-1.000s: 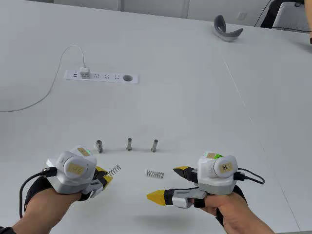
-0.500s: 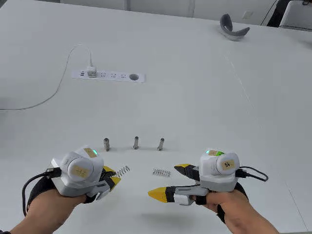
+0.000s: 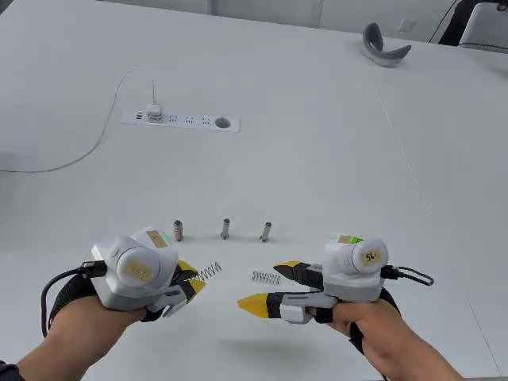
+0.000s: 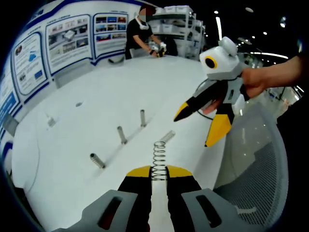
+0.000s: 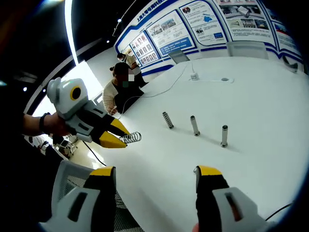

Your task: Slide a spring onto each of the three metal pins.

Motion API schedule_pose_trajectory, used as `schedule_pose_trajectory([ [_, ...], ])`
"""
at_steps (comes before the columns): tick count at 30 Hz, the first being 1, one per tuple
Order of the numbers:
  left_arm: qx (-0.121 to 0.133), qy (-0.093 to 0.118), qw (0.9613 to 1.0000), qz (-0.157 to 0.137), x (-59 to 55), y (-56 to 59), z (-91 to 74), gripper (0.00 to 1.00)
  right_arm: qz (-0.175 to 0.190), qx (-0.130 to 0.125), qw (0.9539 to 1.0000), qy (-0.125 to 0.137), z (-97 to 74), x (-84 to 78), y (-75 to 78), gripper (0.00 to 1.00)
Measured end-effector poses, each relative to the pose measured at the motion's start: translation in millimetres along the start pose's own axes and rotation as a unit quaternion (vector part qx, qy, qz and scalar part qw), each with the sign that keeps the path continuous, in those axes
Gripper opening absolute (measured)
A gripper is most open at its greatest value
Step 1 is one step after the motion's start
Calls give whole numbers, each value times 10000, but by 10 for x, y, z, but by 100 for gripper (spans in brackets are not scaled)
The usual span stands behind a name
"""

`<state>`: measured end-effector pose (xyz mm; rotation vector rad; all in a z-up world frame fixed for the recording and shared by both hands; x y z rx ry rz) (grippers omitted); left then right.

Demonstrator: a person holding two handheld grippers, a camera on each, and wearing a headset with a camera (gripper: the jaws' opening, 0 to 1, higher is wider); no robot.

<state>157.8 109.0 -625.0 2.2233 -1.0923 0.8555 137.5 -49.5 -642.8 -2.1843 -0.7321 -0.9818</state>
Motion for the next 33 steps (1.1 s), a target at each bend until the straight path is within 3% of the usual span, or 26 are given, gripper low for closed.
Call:
schedule_pose_trajectory([
  [5,-95,-8,9999,139,50,38,12,10,76,122,9999,85,30,88,-25,62],
  [10,-189,-27,9995,253,94,106,45,10,658,301,9950,685,18,256,-48,51],
  [22,-399,17,9980,490,236,268,114,10,748,492,9942,604,27,245,-63,39],
  [27,-459,24,9972,597,278,301,133,10,832,569,9929,631,32,252,-75,31],
  [33,-524,28,9961,706,312,326,144,10,875,648,9923,588,45,246,-111,27],
])
Point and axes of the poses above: the centre of the closed fingertips' face, and the gripper's own axes: z roughly forward along the fingers, y roughly to its right, x roughly out of its top, the point moved 6 cm from there along -z, roughly backward along the fingers, and after that the axes turned 9 degrees about -z, right-handed, at the moved point
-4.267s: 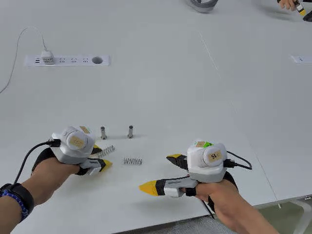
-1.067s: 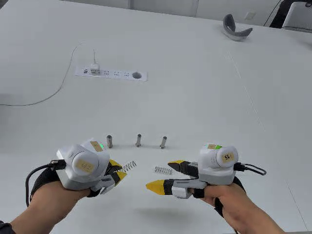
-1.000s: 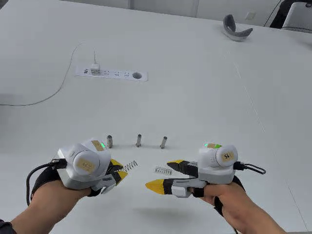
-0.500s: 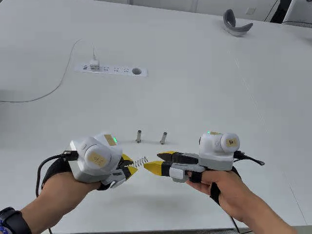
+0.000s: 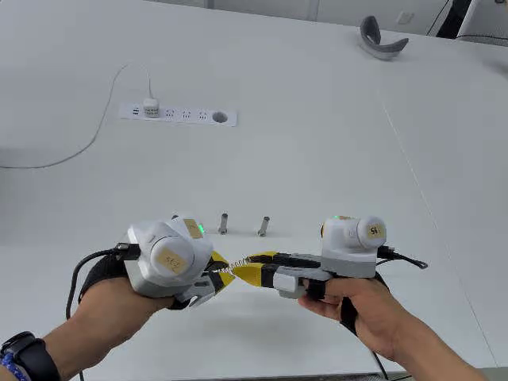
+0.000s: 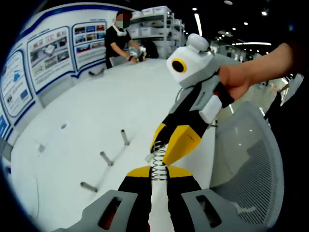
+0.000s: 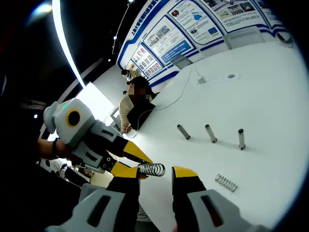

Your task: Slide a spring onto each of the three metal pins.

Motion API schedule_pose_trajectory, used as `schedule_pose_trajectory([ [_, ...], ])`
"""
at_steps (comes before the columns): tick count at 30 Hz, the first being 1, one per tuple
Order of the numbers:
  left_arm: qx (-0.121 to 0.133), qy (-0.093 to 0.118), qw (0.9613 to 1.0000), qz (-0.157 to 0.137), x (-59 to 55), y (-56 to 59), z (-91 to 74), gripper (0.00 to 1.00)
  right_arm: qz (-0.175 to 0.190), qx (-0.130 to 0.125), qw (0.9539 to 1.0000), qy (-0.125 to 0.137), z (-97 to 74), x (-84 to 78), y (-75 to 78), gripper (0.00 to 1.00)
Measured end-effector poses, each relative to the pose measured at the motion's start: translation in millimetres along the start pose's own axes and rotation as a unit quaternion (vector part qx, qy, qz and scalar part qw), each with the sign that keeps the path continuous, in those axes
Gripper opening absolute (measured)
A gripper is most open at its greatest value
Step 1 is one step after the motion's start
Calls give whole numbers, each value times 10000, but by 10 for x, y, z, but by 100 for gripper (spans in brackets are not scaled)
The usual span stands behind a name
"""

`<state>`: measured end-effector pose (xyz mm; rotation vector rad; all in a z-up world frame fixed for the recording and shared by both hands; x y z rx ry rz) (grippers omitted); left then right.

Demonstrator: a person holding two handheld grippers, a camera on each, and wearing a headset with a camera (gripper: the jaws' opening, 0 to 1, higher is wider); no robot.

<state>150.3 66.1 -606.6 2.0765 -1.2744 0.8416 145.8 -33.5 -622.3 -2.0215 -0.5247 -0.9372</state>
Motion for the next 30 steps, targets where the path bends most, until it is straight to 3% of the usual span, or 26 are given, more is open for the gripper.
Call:
schedule_pose_trajectory([
  [9,-65,-47,9997,215,8,8,11,10,302,112,9995,15,-22,21,-27,17],
  [20,-149,-108,9990,400,-3,24,10,10,281,247,9993,-42,-22,73,-119,12],
  [25,-190,-77,9990,385,-2,21,6,10,166,241,9995,-144,-19,97,-152,12],
  [30,-242,-21,9991,344,10,22,7,10,-240,145,9990,-346,-25,124,-160,12],
])
Point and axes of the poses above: the centre of the closed fingertips' face, and the gripper's own axes: z roughly forward along the fingers, y roughly to its right, x roughly out of its top, the point moved 6 cm from there along -z, roughly backward along the fingers, and after that the axes turned 9 degrees about -z, right-handed, at the moved point
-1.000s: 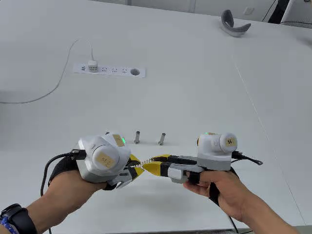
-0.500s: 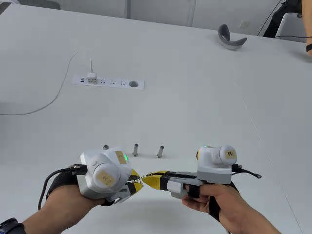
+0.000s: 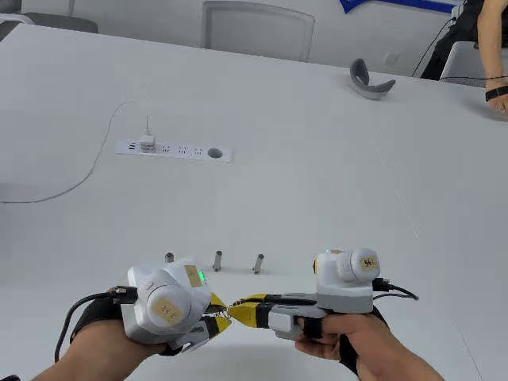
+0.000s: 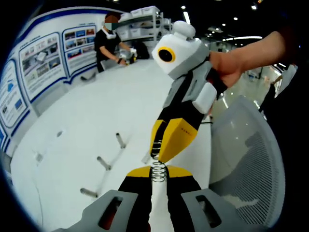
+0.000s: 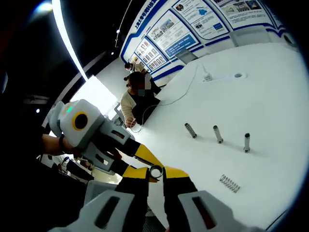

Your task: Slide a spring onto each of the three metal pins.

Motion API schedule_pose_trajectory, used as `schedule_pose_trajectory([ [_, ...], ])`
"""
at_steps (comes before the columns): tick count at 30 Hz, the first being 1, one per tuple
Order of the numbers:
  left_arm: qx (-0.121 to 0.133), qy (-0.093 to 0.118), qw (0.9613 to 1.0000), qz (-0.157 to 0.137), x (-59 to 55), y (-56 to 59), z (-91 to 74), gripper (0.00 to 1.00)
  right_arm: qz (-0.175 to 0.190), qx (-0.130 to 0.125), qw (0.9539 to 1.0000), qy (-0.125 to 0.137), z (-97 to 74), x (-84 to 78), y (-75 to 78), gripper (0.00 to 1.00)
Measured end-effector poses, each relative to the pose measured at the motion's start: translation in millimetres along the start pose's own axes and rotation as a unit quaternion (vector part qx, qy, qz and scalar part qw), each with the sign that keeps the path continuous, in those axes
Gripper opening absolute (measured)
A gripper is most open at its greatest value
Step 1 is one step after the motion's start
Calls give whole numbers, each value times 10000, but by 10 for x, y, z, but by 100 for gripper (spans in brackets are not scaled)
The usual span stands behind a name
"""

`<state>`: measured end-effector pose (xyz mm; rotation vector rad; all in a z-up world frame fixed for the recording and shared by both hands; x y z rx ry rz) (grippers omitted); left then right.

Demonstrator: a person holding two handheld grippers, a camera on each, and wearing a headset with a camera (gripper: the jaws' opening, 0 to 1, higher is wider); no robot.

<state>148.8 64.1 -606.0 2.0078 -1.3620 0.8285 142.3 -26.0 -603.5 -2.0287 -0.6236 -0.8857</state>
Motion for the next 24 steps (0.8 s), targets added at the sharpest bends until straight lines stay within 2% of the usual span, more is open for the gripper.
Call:
schedule_pose_trajectory([
  [3,-33,60,10000,13,23,10,1,10,-176,-6,9998,-73,-8,22,-24,12],
  [8,-148,139,9998,67,43,46,11,10,-777,-12,9958,-483,-41,28,-52,13],
  [18,-329,221,9990,191,84,95,27,10,-1078,133,9910,-788,-91,63,-59,13],
  [20,-380,267,9986,235,99,108,23,10,-1217,238,9877,-957,-112,65,-69,13],
  [21,-426,296,9983,255,106,118,18,10,-1346,312,9845,-1081,-124,66,-78,13],
  [24,-572,399,9974,188,122,142,4,10,-1502,425,9803,-1212,-136,95,-99,13],
])
Point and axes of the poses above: the centre of the closed fingertips' face, and the gripper's own axes: z roughly forward along the fingers, y roughly to its right, x roughly out of its top, the point moved 6 cm from there along -z, roughly backward along the fingers, and after that the axes turned 9 degrees about -z, right-handed, at the moved point
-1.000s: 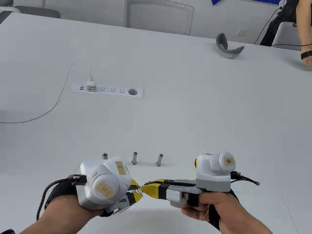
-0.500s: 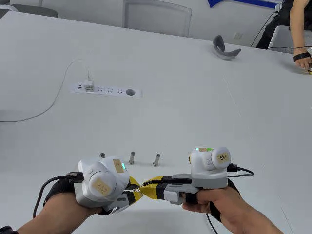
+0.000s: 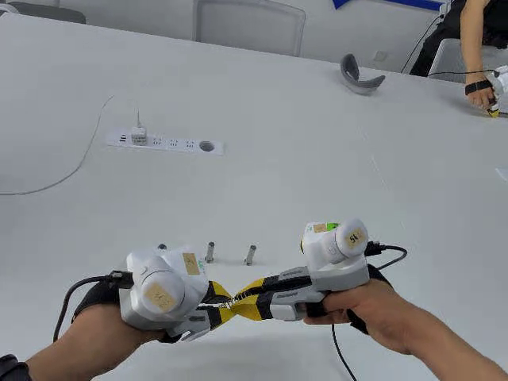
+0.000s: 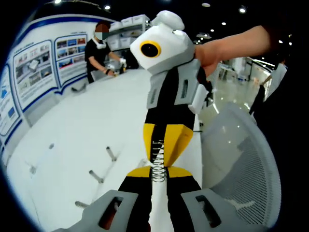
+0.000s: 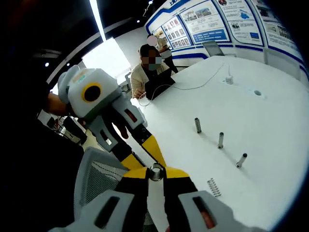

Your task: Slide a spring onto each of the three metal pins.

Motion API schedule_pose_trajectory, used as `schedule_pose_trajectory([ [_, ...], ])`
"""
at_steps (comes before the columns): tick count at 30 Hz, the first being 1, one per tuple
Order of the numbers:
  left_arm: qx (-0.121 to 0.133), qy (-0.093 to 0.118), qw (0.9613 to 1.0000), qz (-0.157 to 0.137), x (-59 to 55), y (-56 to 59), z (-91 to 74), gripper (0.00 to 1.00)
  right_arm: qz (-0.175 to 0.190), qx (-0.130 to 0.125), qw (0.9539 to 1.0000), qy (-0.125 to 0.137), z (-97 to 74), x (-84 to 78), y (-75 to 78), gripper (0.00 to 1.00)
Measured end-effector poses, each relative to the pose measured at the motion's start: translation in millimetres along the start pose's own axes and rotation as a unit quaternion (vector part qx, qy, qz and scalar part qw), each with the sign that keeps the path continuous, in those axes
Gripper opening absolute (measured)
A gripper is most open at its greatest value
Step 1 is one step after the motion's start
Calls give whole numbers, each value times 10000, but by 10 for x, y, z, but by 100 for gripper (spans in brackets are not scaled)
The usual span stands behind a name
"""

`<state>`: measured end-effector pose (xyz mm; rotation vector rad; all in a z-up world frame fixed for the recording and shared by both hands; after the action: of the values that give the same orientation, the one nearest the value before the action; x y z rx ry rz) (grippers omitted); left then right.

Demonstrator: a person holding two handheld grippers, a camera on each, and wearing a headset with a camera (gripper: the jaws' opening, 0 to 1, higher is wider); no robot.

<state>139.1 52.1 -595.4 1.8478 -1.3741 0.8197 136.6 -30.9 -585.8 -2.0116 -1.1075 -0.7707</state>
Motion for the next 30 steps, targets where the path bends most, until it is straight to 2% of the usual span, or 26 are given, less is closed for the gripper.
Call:
schedule_pose_trajectory([
  [3,-101,66,9999,-65,-7,9,-9,10,-219,107,9996,-113,-4,18,-14,13],
  [8,-248,46,9997,40,-19,40,-15,10,-356,258,9988,-228,22,20,-54,13],
  [15,-323,111,9994,-39,-61,48,-33,10,-427,335,9979,-364,58,24,-77,12],
  [21,-367,114,9992,-122,-122,72,-20,10,-447,349,9972,-492,96,-10,-106,12],
  [24,-348,138,9988,-324,-152,66,-22,10,-425,314,9974,-484,110,-24,-106,12],
  [30,-284,288,9980,-482,-181,64,-41,11,-388,252,9981,-416,117,-23,-113,12],
])
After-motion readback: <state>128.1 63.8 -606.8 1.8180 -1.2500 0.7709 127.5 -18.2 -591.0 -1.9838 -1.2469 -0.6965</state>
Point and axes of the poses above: the centre of the closed fingertips' face, and the gripper's own axes: z roughly forward along the fingers, y roughly to its right, x roughly out of its top, the point moved 6 cm from there along -z, roughly backward along the fingers, and after that the axes turned 9 degrees about -z, right-handed, at the moved point
